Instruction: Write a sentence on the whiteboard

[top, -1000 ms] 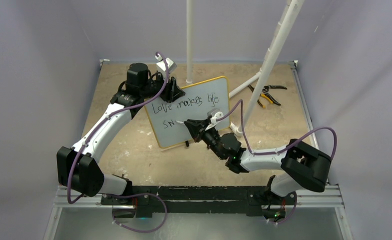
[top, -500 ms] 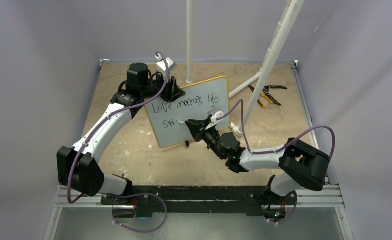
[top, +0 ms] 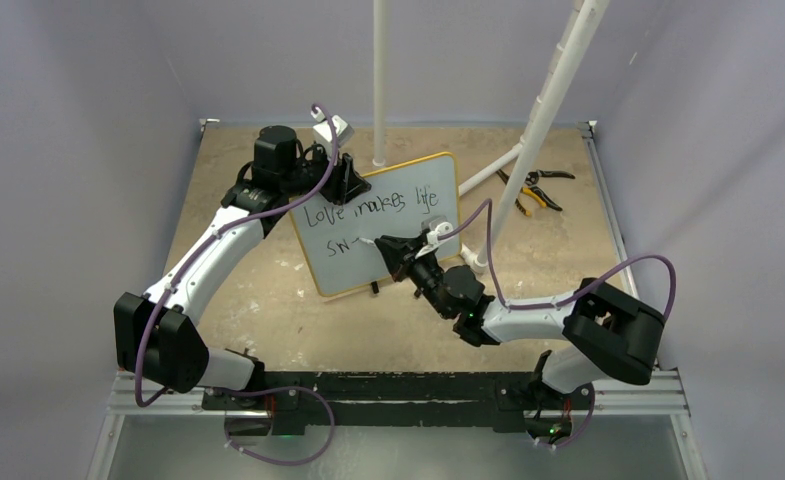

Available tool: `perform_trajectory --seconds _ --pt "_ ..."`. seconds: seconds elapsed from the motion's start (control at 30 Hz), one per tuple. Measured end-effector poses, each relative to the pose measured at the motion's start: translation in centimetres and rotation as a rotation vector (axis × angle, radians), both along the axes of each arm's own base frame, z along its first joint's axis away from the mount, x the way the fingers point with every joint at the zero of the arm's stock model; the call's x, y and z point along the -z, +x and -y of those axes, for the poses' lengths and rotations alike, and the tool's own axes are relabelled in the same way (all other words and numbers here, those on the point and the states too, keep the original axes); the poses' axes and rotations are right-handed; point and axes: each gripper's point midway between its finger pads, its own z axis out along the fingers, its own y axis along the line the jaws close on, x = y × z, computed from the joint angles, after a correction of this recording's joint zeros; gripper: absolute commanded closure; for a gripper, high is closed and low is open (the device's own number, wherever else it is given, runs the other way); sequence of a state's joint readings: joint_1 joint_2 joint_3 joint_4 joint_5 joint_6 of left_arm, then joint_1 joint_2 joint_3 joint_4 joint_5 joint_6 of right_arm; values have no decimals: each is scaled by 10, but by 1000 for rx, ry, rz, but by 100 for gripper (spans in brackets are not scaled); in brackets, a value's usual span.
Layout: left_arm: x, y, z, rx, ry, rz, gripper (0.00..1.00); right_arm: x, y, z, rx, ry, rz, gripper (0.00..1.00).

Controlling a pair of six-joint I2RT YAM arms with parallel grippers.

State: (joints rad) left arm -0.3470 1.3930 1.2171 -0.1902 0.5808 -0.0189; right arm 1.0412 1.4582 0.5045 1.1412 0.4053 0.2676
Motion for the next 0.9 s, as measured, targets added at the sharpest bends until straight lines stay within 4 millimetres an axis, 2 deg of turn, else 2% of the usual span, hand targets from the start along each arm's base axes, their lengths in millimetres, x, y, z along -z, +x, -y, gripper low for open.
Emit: perform_trajectory --seconds 0.7,0.9 --pt "0 0 0 0 0 0 92 0 -2 -11 -45 -4 8 100" --pt "0 0 0 0 0 0 92 8 -4 -9 -47 -10 -13 100"
